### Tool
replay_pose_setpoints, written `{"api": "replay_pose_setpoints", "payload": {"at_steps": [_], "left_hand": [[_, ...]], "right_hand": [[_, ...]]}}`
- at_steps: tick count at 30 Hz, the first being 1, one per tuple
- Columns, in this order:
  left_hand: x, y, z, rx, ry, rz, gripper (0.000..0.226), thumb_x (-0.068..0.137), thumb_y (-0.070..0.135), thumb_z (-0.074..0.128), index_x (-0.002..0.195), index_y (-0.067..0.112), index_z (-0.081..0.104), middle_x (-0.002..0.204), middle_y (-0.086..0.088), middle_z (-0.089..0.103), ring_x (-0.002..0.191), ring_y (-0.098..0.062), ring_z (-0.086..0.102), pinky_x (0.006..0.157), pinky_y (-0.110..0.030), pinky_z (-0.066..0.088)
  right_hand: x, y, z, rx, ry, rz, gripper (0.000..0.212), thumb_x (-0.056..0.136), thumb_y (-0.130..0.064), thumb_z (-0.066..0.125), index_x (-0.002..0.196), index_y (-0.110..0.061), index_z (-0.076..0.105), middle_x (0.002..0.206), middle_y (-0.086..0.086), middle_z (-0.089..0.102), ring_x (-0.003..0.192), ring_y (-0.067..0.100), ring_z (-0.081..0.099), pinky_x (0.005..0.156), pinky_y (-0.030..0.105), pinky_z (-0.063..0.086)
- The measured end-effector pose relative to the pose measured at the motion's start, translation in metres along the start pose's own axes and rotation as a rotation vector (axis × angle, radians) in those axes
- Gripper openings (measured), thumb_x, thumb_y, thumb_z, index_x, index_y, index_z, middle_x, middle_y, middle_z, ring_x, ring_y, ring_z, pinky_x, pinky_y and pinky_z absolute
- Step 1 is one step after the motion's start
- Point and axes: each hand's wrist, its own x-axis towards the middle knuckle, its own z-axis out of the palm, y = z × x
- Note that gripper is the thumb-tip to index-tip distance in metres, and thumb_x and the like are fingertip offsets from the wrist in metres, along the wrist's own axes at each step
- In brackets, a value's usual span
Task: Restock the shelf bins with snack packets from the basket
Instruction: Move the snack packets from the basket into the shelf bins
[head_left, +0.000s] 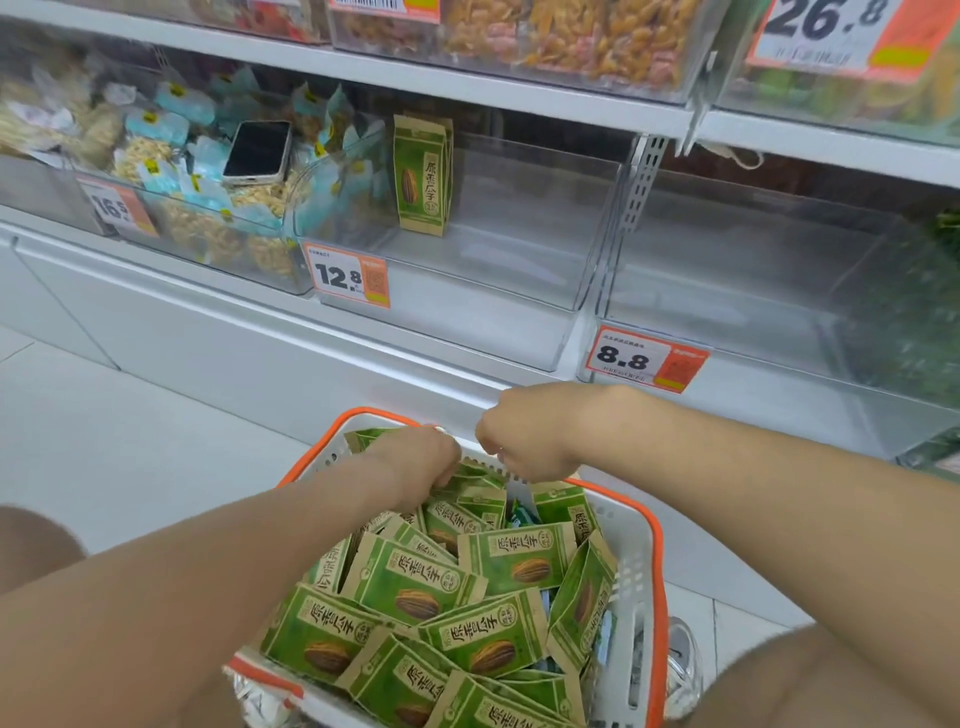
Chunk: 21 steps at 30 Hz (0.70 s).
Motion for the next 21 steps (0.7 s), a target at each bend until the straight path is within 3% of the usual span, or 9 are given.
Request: {"api": "replay_pose_setpoints", "payload": {"at_steps": [2,4,7,9,12,15,17,19,21], "left_hand": [[-0.001,-0.011,-0.019,-0.160,0.051,-0.045,0.035,0.087,-0.005,0.051,0.103,0.025,0.056,0.102,0.002,0.052,0.089,-0.023,0.055,0.065,-0.029,0.040],[-0.005,-0.021,-0.040,-0.406,0.063,-0.061,0.030,0.088,-0.005,0.049,0.100,0.022,0.053,0.098,0.002,0.054,0.087,-0.020,0.053,0.062,-0.027,0.040],[-0.018,-0.032,-0.067,-0.782,0.123,-0.124,0.017,0.092,0.003,0.050,0.098,0.018,0.057,0.095,-0.005,0.062,0.082,-0.021,0.056,0.062,-0.030,0.042],[-0.026,-0.038,-0.077,-0.953,0.259,-0.189,0.007,0.096,0.019,0.057,0.097,0.014,0.062,0.090,-0.006,0.066,0.078,-0.021,0.061,0.062,-0.029,0.045],[-0.030,-0.046,-0.083,-1.211,0.357,-0.283,0.018,0.097,0.023,0.059,0.099,0.007,0.066,0.084,-0.011,0.066,0.065,-0.020,0.064,0.057,-0.026,0.050],[-0.035,-0.050,-0.084,-1.269,0.231,-0.328,0.017,0.098,0.020,0.057,0.093,0.006,0.067,0.070,-0.007,0.064,0.053,-0.017,0.058,0.051,-0.024,0.047],[-0.035,-0.051,-0.083,-1.286,0.120,-0.260,0.026,0.100,0.025,0.060,0.105,0.002,0.072,0.087,-0.008,0.074,0.071,-0.020,0.062,0.067,-0.031,0.052],[-0.035,-0.049,-0.083,-1.391,0.102,-0.186,0.040,0.102,0.039,0.060,0.122,0.005,0.071,0.110,-0.012,0.078,0.096,-0.028,0.071,0.086,-0.039,0.055],[-0.037,-0.047,-0.088,-1.538,0.094,-0.122,0.058,0.103,0.060,0.050,0.130,0.012,0.067,0.116,-0.014,0.077,0.108,-0.031,0.072,0.090,-0.042,0.056]], "right_hand": [[-0.004,0.001,-0.007,0.019,0.008,0.011,0.012,0.093,-0.004,0.048,0.085,-0.012,0.053,0.085,0.008,0.053,0.066,0.026,0.052,0.057,0.034,0.046],[-0.005,0.008,-0.010,0.051,0.031,0.028,0.004,0.093,-0.008,0.054,0.096,-0.011,0.054,0.089,0.009,0.053,0.068,0.024,0.054,0.058,0.035,0.048],[-0.008,0.022,-0.013,0.301,0.072,-0.052,0.080,0.077,-0.040,0.084,0.136,-0.024,0.033,0.101,0.005,0.062,0.089,0.023,0.063,0.078,0.044,0.057],[-0.013,0.024,-0.016,0.499,0.130,-0.147,0.101,0.064,-0.051,0.094,0.135,-0.036,0.023,0.105,0.000,0.065,0.095,0.019,0.062,0.084,0.042,0.054],[-0.016,0.024,-0.021,0.470,0.397,-0.219,0.084,0.073,-0.044,0.089,0.134,-0.035,0.031,0.110,-0.002,0.057,0.093,0.016,0.055,0.081,0.038,0.050],[-0.014,0.027,-0.031,0.441,0.711,-0.296,0.036,0.090,-0.037,0.075,0.123,-0.032,0.059,0.101,-0.010,0.068,0.090,0.012,0.061,0.080,0.040,0.052],[-0.018,0.032,-0.042,0.503,0.752,-0.278,0.019,0.095,-0.041,0.072,0.106,-0.026,0.073,0.092,-0.010,0.074,0.083,0.010,0.066,0.077,0.038,0.054],[-0.022,0.036,-0.050,0.562,0.716,-0.176,0.025,0.094,-0.043,0.073,0.092,-0.018,0.075,0.074,-0.003,0.074,0.068,0.014,0.068,0.074,0.040,0.054],[-0.024,0.039,-0.053,0.662,0.702,-0.063,0.022,0.093,-0.038,0.076,0.091,-0.017,0.073,0.066,-0.003,0.073,0.057,0.012,0.069,0.069,0.034,0.057]]}}
